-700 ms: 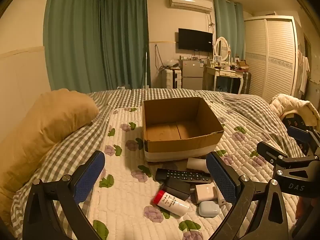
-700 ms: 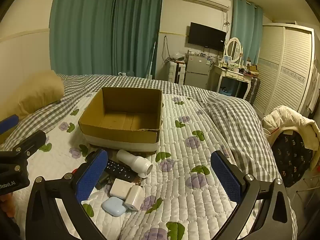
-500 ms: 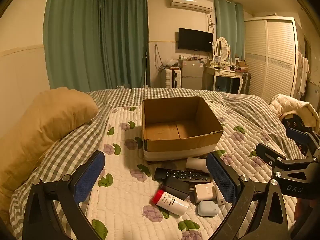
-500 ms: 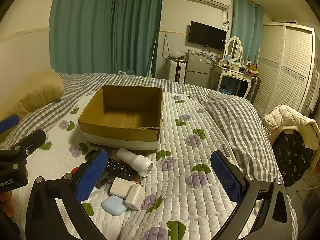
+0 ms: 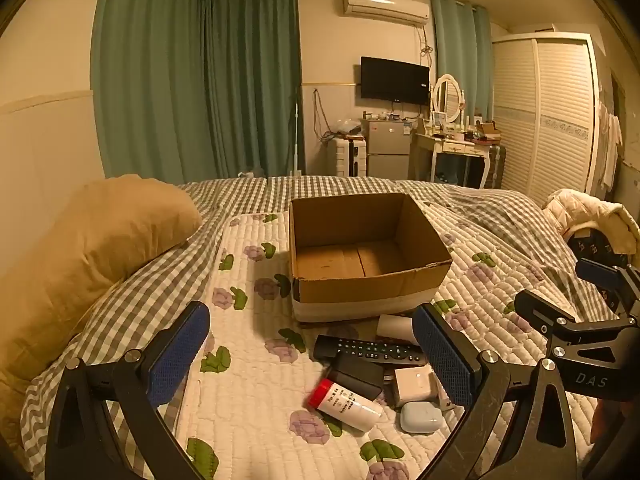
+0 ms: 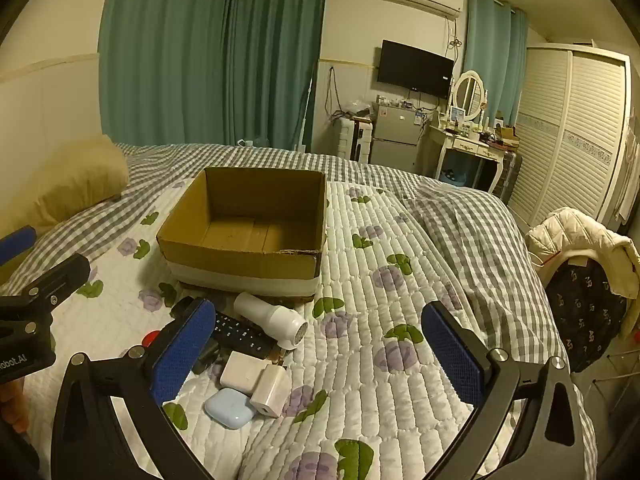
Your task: Organize rigid objects
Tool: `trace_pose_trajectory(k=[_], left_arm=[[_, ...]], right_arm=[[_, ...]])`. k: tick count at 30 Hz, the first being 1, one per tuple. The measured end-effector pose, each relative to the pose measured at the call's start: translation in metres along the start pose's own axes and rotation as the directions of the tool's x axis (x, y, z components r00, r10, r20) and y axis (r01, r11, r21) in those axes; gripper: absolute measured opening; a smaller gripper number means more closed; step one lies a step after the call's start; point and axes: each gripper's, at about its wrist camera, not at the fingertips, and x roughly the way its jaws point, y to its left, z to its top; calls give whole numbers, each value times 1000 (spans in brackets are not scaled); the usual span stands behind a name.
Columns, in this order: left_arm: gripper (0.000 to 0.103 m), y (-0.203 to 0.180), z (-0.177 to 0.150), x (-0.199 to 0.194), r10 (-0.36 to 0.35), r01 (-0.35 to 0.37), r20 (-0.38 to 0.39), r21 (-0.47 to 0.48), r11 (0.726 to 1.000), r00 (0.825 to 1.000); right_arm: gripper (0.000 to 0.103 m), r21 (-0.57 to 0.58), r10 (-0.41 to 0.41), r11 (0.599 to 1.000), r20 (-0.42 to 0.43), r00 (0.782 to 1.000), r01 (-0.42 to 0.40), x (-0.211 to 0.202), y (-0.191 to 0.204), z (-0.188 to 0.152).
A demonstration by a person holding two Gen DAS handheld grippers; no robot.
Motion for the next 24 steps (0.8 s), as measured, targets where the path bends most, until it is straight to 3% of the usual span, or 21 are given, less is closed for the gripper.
trace_pose_trajectory(k=[24], left_arm=[[103, -1, -4, 1, 22, -22, -5, 7, 1000, 1000]], right_arm=[[103, -4, 14, 1000, -16, 1000, -14, 1, 3, -3]])
